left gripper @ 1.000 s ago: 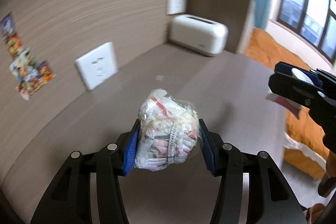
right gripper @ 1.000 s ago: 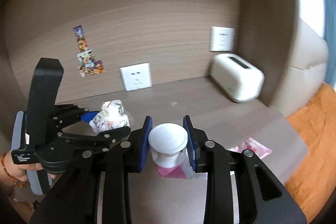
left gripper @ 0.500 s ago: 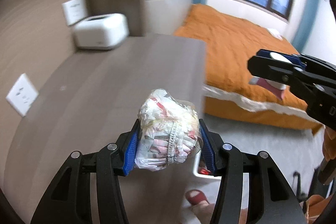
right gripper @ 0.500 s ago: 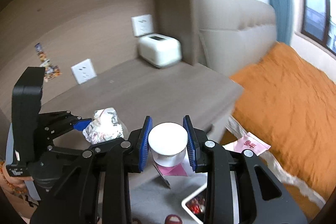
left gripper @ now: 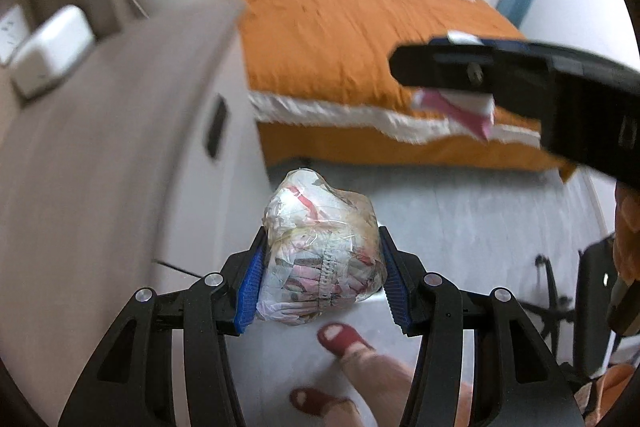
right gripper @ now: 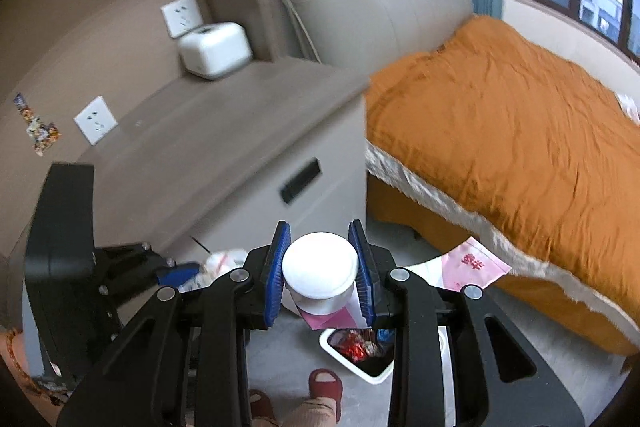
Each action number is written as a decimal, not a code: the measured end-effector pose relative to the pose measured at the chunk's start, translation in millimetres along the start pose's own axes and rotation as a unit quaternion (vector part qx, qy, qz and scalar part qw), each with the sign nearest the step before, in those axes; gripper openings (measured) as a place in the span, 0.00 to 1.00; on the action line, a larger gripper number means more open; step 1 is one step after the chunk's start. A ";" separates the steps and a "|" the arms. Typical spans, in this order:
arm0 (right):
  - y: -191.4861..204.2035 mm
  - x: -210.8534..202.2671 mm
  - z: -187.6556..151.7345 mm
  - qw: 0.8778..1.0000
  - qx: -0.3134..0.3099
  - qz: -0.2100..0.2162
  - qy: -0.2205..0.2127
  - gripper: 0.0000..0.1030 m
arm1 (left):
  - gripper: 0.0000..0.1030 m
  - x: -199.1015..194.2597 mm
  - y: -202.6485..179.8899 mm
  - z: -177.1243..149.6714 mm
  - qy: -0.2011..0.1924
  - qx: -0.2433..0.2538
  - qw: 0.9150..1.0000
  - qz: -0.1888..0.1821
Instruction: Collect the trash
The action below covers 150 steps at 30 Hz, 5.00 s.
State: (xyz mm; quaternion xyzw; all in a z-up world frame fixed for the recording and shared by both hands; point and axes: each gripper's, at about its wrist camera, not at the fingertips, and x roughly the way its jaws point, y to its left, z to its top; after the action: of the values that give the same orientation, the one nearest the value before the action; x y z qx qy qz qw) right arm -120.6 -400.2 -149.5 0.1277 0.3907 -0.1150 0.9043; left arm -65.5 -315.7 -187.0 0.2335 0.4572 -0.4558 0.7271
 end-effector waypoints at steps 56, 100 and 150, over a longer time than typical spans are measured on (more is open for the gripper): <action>-105.2 108.1 -66.0 0.987 0.123 -0.030 0.094 0.95 | 0.95 126.3 -13.1 1.8 0.034 -0.039 0.997 -0.053; 261.3 -30.1 120.9 0.957 -0.189 0.142 -0.169 0.95 | 0.95 -295.7 208.6 -101.8 -0.261 -0.357 0.820 0.364; 266.7 -40.1 120.6 0.958 -0.173 0.144 -0.179 0.95 | 0.95 -303.2 202.7 -81.6 -0.245 -0.336 0.818 0.398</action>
State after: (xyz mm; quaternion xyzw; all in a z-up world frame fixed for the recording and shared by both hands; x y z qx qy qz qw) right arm 16.3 -183.6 -2.5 0.0015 0.2142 0.0645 0.9746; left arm 24.9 -21.4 24.8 0.0171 0.2557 0.0130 0.9665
